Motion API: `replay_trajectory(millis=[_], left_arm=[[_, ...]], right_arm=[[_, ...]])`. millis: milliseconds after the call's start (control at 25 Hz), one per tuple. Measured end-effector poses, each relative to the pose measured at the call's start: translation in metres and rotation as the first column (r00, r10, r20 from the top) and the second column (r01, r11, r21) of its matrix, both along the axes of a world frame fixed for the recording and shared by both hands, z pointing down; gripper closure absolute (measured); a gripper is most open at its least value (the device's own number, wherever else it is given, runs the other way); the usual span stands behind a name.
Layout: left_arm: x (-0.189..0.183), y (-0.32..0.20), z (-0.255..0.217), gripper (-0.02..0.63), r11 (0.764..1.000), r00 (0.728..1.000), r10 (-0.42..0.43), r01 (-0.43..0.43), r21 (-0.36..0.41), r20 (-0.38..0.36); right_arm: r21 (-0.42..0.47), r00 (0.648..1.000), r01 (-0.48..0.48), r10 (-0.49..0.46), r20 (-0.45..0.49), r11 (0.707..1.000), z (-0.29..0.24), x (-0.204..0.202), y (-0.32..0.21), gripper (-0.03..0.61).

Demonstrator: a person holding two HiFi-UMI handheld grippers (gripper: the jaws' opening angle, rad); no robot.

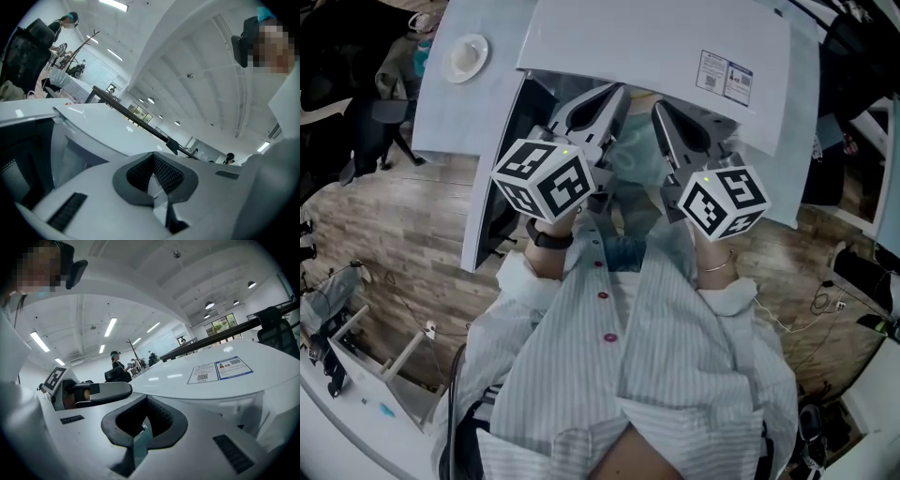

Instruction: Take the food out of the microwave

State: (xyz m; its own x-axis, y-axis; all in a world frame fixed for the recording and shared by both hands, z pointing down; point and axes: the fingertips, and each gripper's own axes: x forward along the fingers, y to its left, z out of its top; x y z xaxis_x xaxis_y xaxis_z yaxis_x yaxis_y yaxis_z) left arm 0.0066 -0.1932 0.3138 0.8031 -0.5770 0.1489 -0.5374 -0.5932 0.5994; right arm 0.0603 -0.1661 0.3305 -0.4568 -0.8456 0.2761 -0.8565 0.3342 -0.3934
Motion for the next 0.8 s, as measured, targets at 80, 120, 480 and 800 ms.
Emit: replay_trajectory(millis=[80, 120, 480, 800], left_arm=[[-0.002, 0.002, 0.007, 0.606, 1.000, 1.000, -0.002, 0.002, -0.017, 0.005], [-0.003, 0.002, 0.012, 0.606, 1.000, 1.000, -0.003, 0.003, -0.026, 0.008], [-0.010, 0.002, 0.063, 0.606, 0.993, 0.997, -0.003, 0.011, -0.114, 0.077], [-0.016, -0.004, 0.107, 0.606, 0.981, 0.993, -0.005, 0.027, -0.193, 0.116]], right_arm=[[-0.022, 1.000, -0.003, 0.003, 0.008, 1.000, 0.008, -0.001, 0.002, 0.546], [-0.033, 1.000, -0.005, 0.005, 0.013, 0.999, 0.013, -0.001, 0.003, 0.546], [-0.132, 0.999, -0.009, 0.013, 0.030, 0.991, 0.055, -0.006, 0.003, 0.546], [-0.207, 0.999, -0.033, 0.036, 0.011, 0.978, 0.097, -0.004, 0.002, 0.546]])
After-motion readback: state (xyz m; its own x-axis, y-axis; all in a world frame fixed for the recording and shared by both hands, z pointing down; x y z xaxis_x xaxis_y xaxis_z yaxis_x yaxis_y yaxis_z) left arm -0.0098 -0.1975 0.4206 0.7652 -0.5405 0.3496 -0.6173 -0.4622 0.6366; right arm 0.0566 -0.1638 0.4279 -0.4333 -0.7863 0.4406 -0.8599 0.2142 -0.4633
